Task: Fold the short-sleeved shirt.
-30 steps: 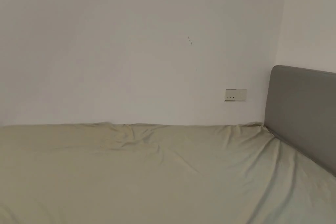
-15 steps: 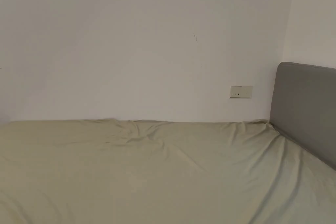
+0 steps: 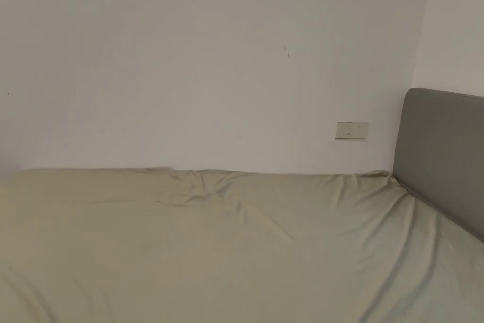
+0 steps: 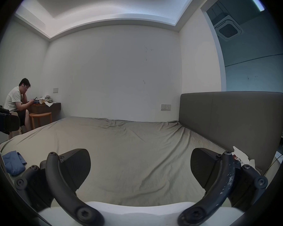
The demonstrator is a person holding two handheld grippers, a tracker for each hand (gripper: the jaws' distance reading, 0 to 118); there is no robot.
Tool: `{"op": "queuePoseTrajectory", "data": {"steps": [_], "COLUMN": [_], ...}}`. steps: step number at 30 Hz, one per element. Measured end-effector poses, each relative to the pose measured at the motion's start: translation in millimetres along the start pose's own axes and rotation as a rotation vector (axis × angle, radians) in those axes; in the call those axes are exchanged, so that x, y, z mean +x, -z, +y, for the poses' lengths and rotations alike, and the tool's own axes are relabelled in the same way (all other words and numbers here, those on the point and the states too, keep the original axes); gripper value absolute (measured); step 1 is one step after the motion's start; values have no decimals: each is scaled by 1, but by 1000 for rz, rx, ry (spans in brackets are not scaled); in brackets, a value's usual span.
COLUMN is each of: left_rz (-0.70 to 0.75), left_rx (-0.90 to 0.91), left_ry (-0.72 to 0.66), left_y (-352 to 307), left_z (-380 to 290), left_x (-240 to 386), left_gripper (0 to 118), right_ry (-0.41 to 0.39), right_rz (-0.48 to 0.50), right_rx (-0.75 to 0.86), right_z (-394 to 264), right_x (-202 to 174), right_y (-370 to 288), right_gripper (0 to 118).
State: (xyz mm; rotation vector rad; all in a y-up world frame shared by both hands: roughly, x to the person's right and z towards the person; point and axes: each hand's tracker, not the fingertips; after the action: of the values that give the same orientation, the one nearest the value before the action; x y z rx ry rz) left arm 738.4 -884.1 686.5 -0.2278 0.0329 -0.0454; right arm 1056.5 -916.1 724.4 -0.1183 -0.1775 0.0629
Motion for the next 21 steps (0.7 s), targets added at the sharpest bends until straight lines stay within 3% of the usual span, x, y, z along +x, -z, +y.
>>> {"op": "queuePoseTrajectory", "data": {"steps": [21], "left_rz": [0], "left_rx": [-20], "left_ry": [27], "left_y": [2], "left_z": [-3], "left_x": [4], "left_gripper": [118], "right_ry": [-12], "right_rz": [24], "right_rx": [-12], "right_z": [0], "right_x": [-6], "right_y": [0], "right_gripper": [118]}}
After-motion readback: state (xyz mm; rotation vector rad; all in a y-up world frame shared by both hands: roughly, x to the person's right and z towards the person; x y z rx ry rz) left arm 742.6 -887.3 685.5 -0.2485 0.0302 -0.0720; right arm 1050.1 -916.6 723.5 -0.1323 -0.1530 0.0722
